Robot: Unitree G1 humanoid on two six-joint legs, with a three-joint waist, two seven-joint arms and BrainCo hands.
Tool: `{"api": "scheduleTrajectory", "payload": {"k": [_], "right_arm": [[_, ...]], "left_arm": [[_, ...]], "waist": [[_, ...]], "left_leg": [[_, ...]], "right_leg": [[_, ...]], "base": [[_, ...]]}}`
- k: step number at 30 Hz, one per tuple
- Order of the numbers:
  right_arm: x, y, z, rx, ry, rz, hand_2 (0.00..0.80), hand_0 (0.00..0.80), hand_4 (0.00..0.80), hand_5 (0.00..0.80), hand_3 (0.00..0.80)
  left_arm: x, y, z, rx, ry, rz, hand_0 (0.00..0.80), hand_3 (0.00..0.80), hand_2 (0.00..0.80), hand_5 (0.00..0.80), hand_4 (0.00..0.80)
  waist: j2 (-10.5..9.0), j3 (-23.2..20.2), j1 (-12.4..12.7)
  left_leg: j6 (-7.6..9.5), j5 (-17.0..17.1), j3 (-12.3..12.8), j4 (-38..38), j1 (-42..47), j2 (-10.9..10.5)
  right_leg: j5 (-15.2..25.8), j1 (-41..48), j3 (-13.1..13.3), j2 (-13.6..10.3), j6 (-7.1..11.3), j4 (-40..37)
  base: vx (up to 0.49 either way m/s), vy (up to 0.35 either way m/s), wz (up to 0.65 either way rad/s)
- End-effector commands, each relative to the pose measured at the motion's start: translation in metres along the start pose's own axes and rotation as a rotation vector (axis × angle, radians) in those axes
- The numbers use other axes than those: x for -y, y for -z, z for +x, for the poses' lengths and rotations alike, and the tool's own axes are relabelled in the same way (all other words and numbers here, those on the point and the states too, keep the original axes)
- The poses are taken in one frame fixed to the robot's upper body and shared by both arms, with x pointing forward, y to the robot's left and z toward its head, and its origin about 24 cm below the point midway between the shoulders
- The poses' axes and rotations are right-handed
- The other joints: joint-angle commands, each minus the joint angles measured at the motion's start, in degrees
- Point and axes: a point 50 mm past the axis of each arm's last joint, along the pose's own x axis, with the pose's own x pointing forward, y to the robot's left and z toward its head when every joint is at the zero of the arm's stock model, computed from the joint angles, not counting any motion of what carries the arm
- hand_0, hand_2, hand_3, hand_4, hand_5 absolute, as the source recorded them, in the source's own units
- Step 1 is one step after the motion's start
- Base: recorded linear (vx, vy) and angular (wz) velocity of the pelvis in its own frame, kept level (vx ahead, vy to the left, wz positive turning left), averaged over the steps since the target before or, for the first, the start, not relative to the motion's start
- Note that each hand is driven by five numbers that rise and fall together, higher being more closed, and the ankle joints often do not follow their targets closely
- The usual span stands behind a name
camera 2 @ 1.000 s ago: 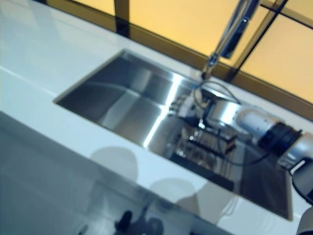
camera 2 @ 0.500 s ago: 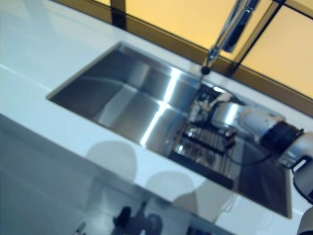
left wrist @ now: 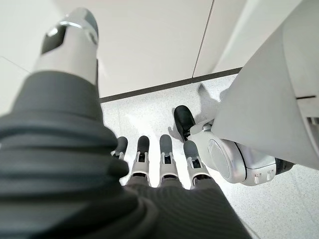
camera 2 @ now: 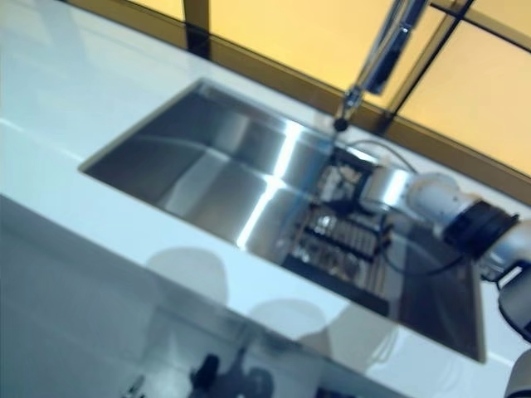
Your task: Take plates into dishwasher
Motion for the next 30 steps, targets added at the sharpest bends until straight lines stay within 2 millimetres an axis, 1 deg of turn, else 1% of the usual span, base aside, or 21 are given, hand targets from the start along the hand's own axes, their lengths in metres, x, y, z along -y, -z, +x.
{"api": "scheduleTrajectory", "payload": {"k": [1, 9, 11, 15, 18, 25, 26, 30], "right_arm": [[0.010, 0.029, -0.016, -0.104, 0.006, 0.080, 0.800, 0.800, 0.800, 0.800, 0.800], [0.002, 0.042, -0.026, -0.145, 0.014, 0.218, 0.800, 0.800, 0.800, 0.800, 0.800], [-0.006, 0.046, -0.030, -0.168, 0.004, 0.267, 0.800, 0.800, 0.800, 0.800, 0.800], [-0.014, 0.052, -0.034, -0.196, 0.014, 0.364, 0.800, 0.800, 0.800, 0.800, 0.800], [-0.023, 0.056, -0.037, -0.220, 0.015, 0.445, 0.800, 0.800, 0.800, 0.800, 0.800], [-0.045, 0.067, -0.043, -0.308, 0.007, 0.649, 0.800, 0.800, 0.800, 0.800, 0.800], [-0.046, 0.067, -0.043, -0.310, 0.008, 0.653, 0.800, 0.800, 0.800, 0.800, 0.800], [-0.064, 0.078, -0.055, -0.404, 0.019, 0.775, 0.800, 0.800, 0.800, 0.800, 0.800]], "left_arm": [[-0.014, 0.004, -0.005, 0.002, -0.050, -0.013, 0.000, 0.000, 0.000, 0.000, 0.000], [-0.016, 0.006, -0.006, 0.006, -0.059, -0.008, 0.000, 0.000, 0.000, 0.000, 0.000], [-0.017, 0.007, -0.006, 0.004, -0.064, -0.012, 0.000, 0.000, 0.000, 0.000, 0.000], [-0.017, 0.008, -0.006, -0.006, -0.068, -0.008, 0.000, 0.000, 0.000, 0.000, 0.000], [-0.015, 0.010, -0.005, -0.013, -0.062, -0.001, 0.000, 0.000, 0.000, 0.000, 0.000], [-0.011, 0.016, -0.004, -0.039, -0.052, 0.023, 0.000, 0.000, 0.000, 0.000, 0.000], [-0.011, 0.016, -0.004, -0.041, -0.052, 0.024, 0.000, 0.000, 0.000, 0.000, 0.000], [-0.010, 0.021, -0.004, -0.068, -0.050, 0.045, 0.000, 0.000, 0.000, 0.000, 0.000]], "waist": [[-1.21, -4.7, -1.0], [-1.14, -7.2, -3.0], [-1.05, -8.0, -3.8], [-0.72, -9.1, -5.1], [-0.38, -9.9, -6.0], [0.53, -11.5, -7.5], [0.58, -11.6, -7.6], [1.30, -12.6, -8.9]], "left_leg": [[-1.45, -7.0, 4.9, -0.2, 5.9, 1.9], [-1.18, -8.3, 7.3, -0.2, 8.4, 2.2], [-1.14, -8.6, 8.0, -0.2, 9.2, 2.3], [-1.12, -9.1, 9.4, -0.2, 10.5, 2.6], [-1.07, -9.5, 10.3, -0.2, 11.4, 2.7], [-1.08, -10.0, 11.9, -0.2, 12.6, 2.9], [-1.08, -10.0, 12.0, -0.2, 12.7, 2.9], [-1.08, -10.4, 12.9, -0.2, 13.4, 2.9]], "right_leg": [[5.6, -3.1, 1.8, -2.9, 4.69, -0.2], [5.3, -2.1, 3.9, -2.3, 4.69, -0.2], [5.3, -1.7, 4.9, -2.1, 4.74, -0.2], [5.3, -1.3, 6.5, -1.7, 4.76, -0.2], [5.2, -0.9, 7.6, -1.5, 4.79, -0.2], [5.1, -0.6, 9.3, -1.2, 4.77, -0.2], [5.1, -0.6, 9.4, -1.2, 4.76, -0.2], [5.0, -0.4, 10.6, -1.2, 4.87, -0.2]], "base": [[0.049, 0.022, -0.06], [0.038, 0.015, -0.16], [0.057, 0.013, -0.26], [0.044, 0.011, -0.30], [0.033, 0.003, -0.31], [0.026, 0.002, -0.21], [0.031, 0.015, -0.18], [0.031, 0.016, -0.15]]}}
